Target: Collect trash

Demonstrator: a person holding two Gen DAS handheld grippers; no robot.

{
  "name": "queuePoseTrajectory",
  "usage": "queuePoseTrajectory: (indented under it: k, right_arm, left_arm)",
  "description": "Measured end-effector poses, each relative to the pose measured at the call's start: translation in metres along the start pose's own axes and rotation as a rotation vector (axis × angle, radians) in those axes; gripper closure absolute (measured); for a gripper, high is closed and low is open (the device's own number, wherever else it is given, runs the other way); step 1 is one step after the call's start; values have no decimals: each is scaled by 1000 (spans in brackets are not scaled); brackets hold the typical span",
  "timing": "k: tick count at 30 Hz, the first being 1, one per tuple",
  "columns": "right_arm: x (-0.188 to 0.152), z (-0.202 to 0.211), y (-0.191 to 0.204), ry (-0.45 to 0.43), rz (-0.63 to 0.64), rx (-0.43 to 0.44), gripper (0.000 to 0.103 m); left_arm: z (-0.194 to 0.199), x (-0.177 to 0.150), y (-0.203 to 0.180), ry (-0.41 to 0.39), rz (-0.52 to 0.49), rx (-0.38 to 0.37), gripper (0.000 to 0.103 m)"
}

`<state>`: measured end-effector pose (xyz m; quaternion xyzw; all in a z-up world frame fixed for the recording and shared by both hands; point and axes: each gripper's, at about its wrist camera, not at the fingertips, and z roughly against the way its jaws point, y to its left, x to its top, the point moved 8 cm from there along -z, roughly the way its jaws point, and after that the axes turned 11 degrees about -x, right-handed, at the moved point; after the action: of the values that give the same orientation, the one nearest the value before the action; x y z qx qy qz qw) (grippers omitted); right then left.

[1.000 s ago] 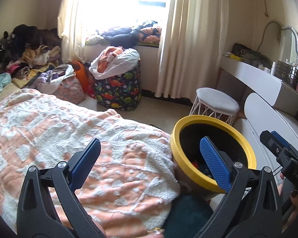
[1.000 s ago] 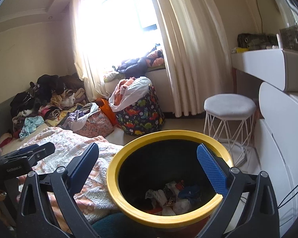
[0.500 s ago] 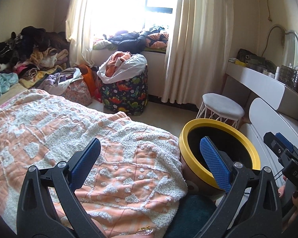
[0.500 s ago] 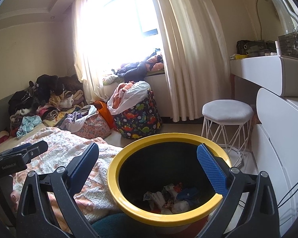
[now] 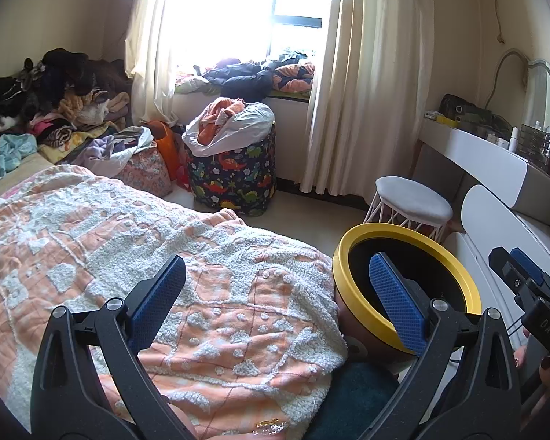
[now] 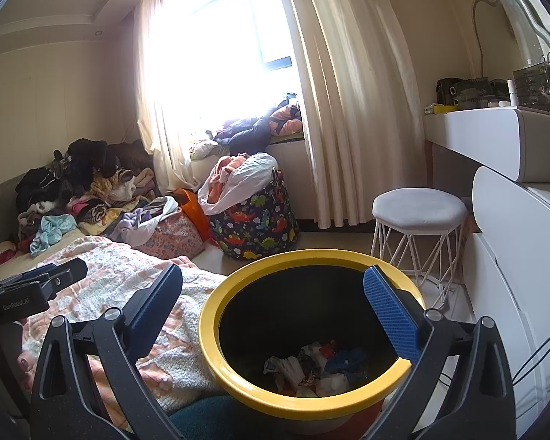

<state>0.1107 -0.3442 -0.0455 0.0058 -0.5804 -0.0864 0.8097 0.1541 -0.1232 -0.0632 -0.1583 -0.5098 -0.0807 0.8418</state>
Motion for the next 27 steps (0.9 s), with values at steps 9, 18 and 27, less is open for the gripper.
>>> queuePoseTrajectory:
  k: [9, 18, 27]
  right_arm:
    - [2, 0, -3, -7, -2, -7, 7]
    - [2, 1, -3, -7, -1, -7, 7]
    - [3, 0, -5, -7, -1, -9, 7]
  left_arm:
    - [1, 0, 1, 1, 1, 1, 11]
    - [1, 0, 1, 0, 1, 0, 11]
    - [2, 0, 1, 0, 2, 4, 11]
